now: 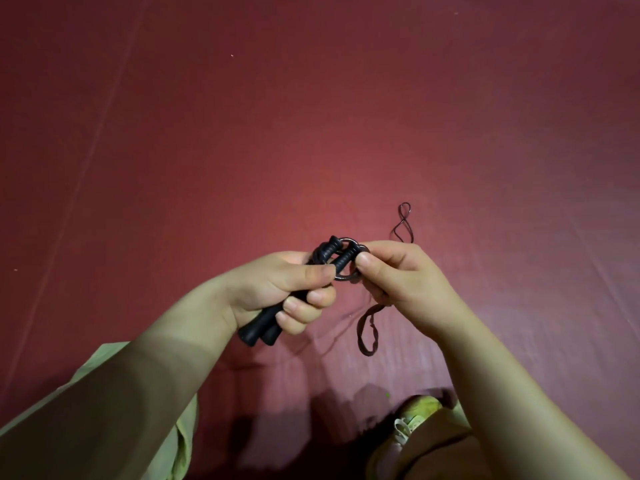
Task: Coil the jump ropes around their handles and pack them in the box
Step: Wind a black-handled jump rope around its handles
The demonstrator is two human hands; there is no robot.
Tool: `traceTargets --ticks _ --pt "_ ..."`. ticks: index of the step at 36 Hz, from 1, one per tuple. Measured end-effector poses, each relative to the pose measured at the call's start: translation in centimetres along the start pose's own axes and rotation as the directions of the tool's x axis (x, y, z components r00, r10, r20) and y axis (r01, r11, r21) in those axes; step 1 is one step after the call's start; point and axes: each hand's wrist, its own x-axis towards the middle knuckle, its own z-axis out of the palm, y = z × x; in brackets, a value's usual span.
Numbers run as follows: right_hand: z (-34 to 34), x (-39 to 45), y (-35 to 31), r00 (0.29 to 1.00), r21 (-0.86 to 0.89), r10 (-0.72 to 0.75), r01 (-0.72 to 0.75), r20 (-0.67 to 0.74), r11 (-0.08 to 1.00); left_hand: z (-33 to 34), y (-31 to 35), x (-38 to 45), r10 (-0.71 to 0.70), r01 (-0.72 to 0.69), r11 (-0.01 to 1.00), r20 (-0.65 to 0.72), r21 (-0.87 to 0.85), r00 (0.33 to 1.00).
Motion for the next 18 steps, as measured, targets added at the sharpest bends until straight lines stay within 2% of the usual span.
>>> traceTargets --ticks 4,6,9,14,18 --pt "0.8 0.4 0.7 0.982 -0.166 -0.044 0.013 -0.185 0.986 0.1 0.0 0.2 0.033 -0.033 0.999 -0.054 0.004 0.998" --pt "1.2 0.5 1.1 0.967 -0.218 -0.060 0.005 -0.247 0.976 0.3 0.0 0.3 0.038 -0.035 0.999 -0.136 0.027 0.990" --pt "1.5 0.6 1.2 0.951 -0.289 -0.068 -0.023 -0.301 0.957 0.7 -0.1 0.8 0.069 -0.023 0.987 -0.296 0.157 0.953" --pt "1.5 0.4 1.6 0.928 -0.419 -0.083 -0.083 -0.363 0.904 1.1 -0.4 1.0 0.065 0.122 0.917 -0.444 0.380 0.894" --pt "1.2 0.6 1.8 0.887 -0.439 -0.080 -0.145 -0.454 0.887 1.1 -0.7 1.2 0.054 0.185 0.887 -0.494 0.422 0.868"
